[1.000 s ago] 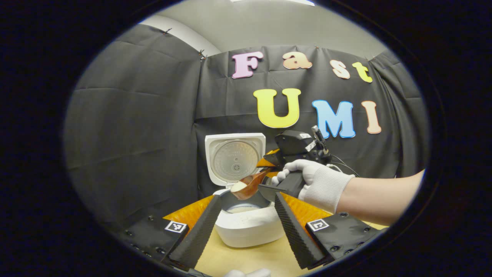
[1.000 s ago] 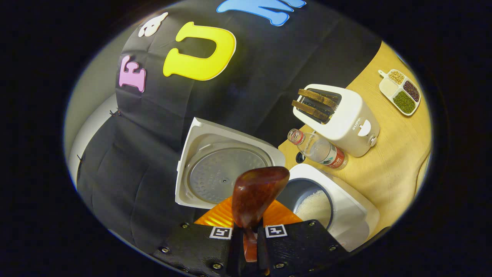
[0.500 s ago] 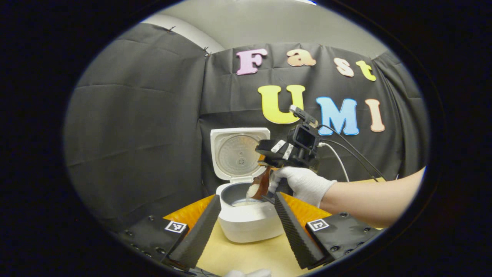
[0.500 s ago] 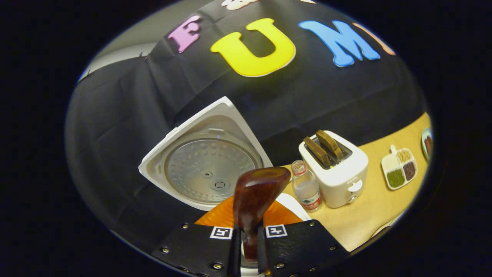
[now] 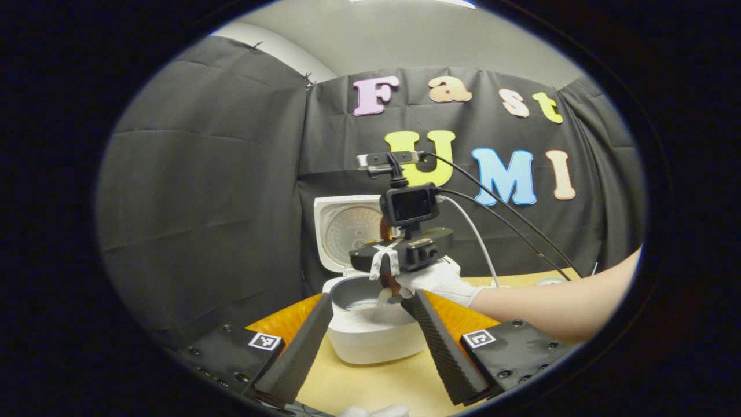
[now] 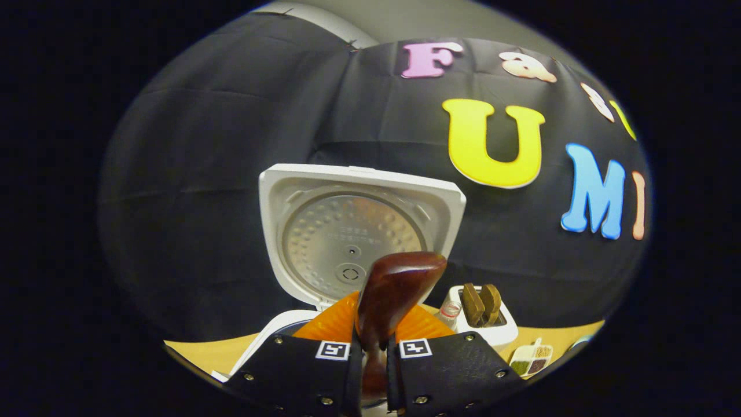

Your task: Close the left gripper, press the button to open the rice cooker; take a wooden spoon from the chopstick holder with the right hand, scoop a spoonful of rice and pour it into the rice cooker, then put the wooden spoon back into the chopstick holder.

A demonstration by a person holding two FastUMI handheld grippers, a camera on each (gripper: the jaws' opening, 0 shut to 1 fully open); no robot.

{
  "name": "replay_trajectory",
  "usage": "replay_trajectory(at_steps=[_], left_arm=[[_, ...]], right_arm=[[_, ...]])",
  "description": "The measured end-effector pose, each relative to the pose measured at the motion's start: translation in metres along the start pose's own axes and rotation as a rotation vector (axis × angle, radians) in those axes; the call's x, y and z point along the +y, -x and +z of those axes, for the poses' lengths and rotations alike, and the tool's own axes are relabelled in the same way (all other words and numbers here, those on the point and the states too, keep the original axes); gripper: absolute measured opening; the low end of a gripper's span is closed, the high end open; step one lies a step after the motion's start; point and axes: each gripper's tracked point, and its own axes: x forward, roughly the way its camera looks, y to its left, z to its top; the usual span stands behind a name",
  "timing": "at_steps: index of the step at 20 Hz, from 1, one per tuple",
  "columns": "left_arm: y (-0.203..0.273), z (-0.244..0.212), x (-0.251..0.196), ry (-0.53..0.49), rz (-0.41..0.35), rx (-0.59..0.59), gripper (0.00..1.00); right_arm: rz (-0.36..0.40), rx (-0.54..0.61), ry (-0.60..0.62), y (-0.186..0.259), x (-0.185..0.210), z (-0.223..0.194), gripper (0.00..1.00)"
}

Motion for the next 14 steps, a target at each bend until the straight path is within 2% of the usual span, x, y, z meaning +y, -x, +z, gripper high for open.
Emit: replay_trajectory(at_steps=[3,4,6,8,10,12,14], left_arm=[[-0.002,0.001,-0.002,-0.005,-0.004,-0.003,0.99],[-0.002,0.000,-0.002,-0.006,-0.006,0.000,0.99],[-0.003,0.001,-0.001,-0.004,-0.007,0.001,0.99],[-0.004,0.000,-0.003,0.002,-0.015,0.004,0.99],[-0.003,0.002,-0.003,0.003,-0.015,0.000,0.99],[-0.003,0.005,-0.003,0.000,-0.015,-0.004,0.99],[-0.004,0.009,-0.004,0.001,-0.022,-0.005,0.99]], right_arm=[[0.018,-0.039,0.115,0.002,0.003,0.003,0.17],[0.023,-0.043,0.125,0.005,0.004,0.004,0.17],[0.047,-0.020,0.058,0.010,0.003,0.002,0.17],[0.091,0.028,-0.129,0.008,-0.001,0.001,0.17],[0.115,0.051,-0.395,0.008,-0.008,0.008,0.17],[0.100,0.084,-0.632,0.008,-0.028,0.008,0.17],[0.099,0.079,-0.746,0.011,-0.046,0.009,0.17]])
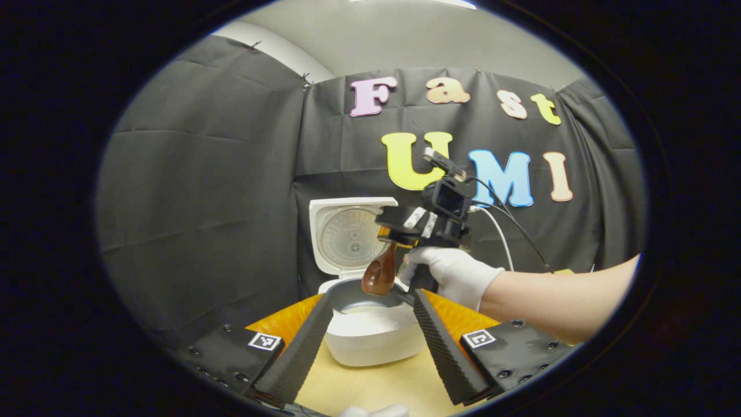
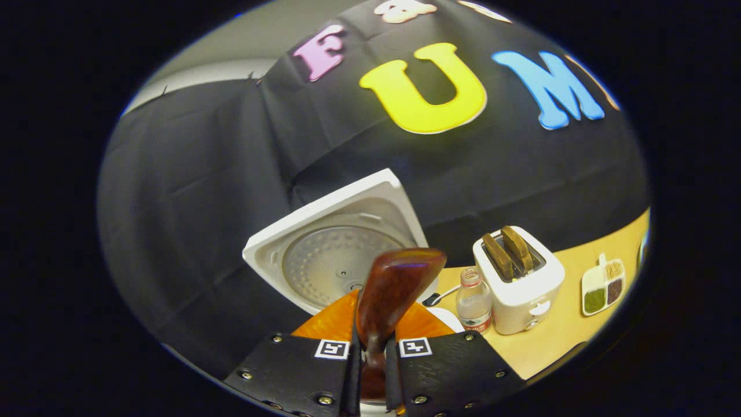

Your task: Close the left gripper, press the button to open the rice cooker; take a wooden spoon from the chopstick holder with the right hand, scoop a spoonful of rice and pour it into the rice cooker, then put the wooden spoon back into the chopstick holder.

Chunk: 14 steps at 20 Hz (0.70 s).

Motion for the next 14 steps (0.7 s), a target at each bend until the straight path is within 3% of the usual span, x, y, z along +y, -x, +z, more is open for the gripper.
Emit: replay_trajectory(at_steps=[4,9,14], left_arm=[[0.000,0.005,-0.005,0.000,-0.010,-0.010,0.99],[0.000,0.012,-0.022,-0.011,-0.045,-0.023,0.99],[0.003,0.028,-0.053,-0.030,-0.092,-0.051,0.99]], right_arm=[[-0.038,-0.021,-0.141,0.008,-0.025,0.011,0.17],[-0.084,-0.058,-0.205,0.031,-0.062,0.032,0.17],[-0.177,-0.121,-0.233,0.084,-0.126,0.064,0.17]])
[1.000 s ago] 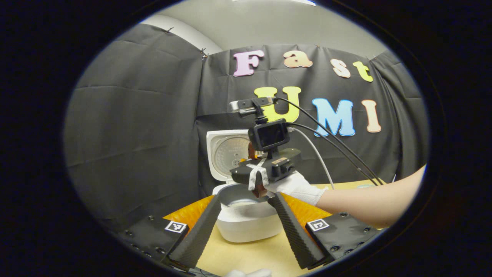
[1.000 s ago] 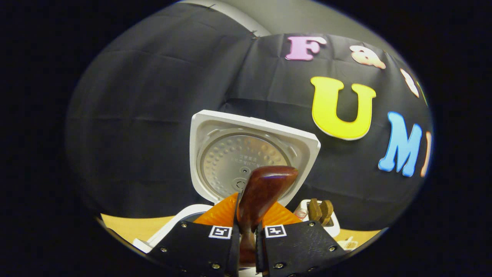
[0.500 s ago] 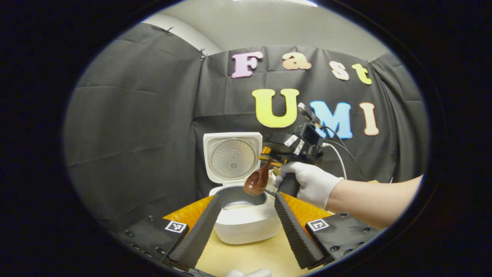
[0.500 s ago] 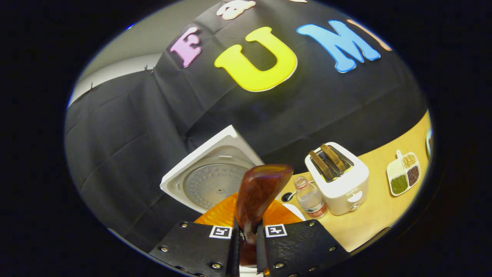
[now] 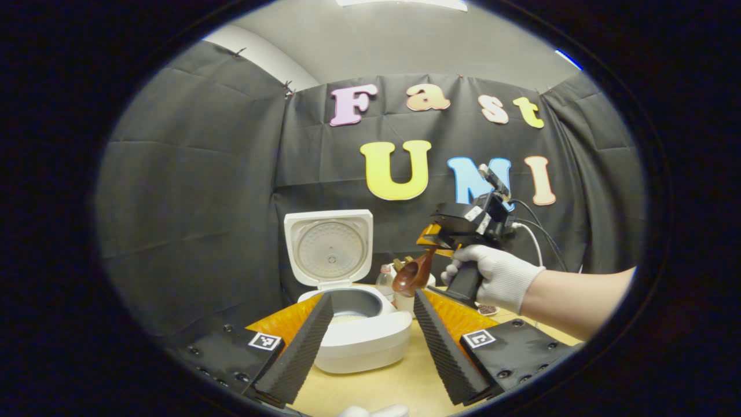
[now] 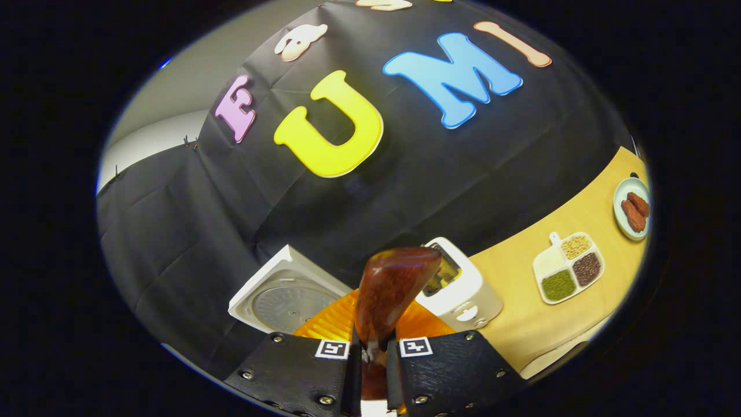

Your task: Close the left gripper, press the button to open the rice cooker; take a wooden spoon from the chopstick holder with the right hand, scoop a spoonful of rice and pour it into the rice cooker, then put the wooden spoon back into the chopstick holder.

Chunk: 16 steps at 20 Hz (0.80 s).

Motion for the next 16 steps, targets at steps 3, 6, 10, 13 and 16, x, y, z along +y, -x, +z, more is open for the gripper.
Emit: replay_trajectory(at_steps=[3,6,10,13,16], left_arm=[[0.002,0.009,-0.029,-0.011,-0.042,-0.015,0.98],[0.004,0.016,-0.069,-0.029,-0.095,-0.028,0.99],[0.008,0.017,-0.122,-0.035,-0.149,-0.026,0.99],[0.010,0.019,-0.164,-0.019,-0.174,-0.017,0.99],[0.010,0.020,-0.199,-0.029,-0.189,-0.012,0.98]], right_arm=[[-0.087,-0.071,-0.019,0.033,-0.062,0.044,0.17],[-0.185,-0.129,-0.051,0.079,-0.136,0.085,0.17],[-0.313,-0.217,-0.069,0.143,-0.234,0.137,0.17],[-0.396,-0.257,-0.074,0.188,-0.300,0.162,0.17],[-0.462,-0.271,-0.094,0.216,-0.355,0.177,0.17]])
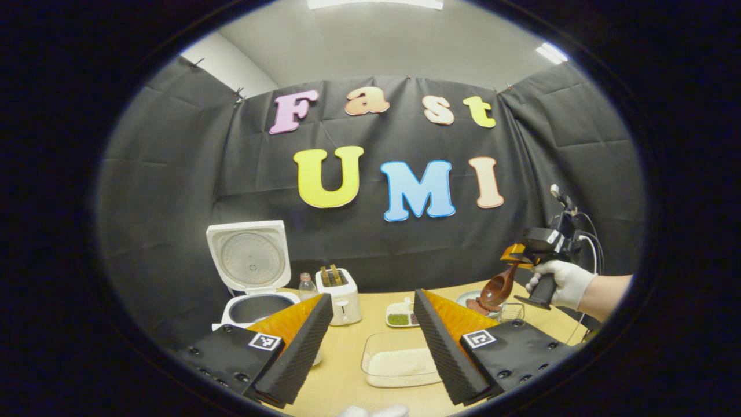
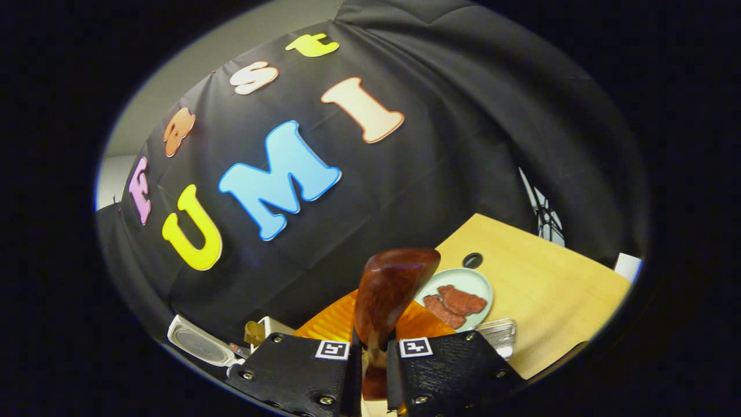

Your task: Close the left gripper, press the button to open the rice cooker; take a wooden spoon from the chopstick holder with the right hand, scoop a spoonful of rice and pour it into the rice cooker, then put the wooden spoon back into the chopstick holder.

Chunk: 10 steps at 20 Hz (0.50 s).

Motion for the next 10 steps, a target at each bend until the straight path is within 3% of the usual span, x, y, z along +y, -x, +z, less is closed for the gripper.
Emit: replay_trajectory(at_steps=[5,9,10], left_arm=[[-0.009,0.004,-0.040,-0.027,-0.010,0.000,0.98],[-0.019,-0.001,-0.052,-0.049,0.002,0.020,0.96],[-0.022,-0.003,-0.054,-0.060,0.005,0.021,0.99]], right_arm=[[-0.066,0.006,-0.020,-0.013,-0.072,0.010,0.17],[-0.089,0.037,0.014,-0.028,-0.096,-0.003,0.17],[-0.104,0.045,0.020,-0.031,-0.103,-0.007,0.17]])
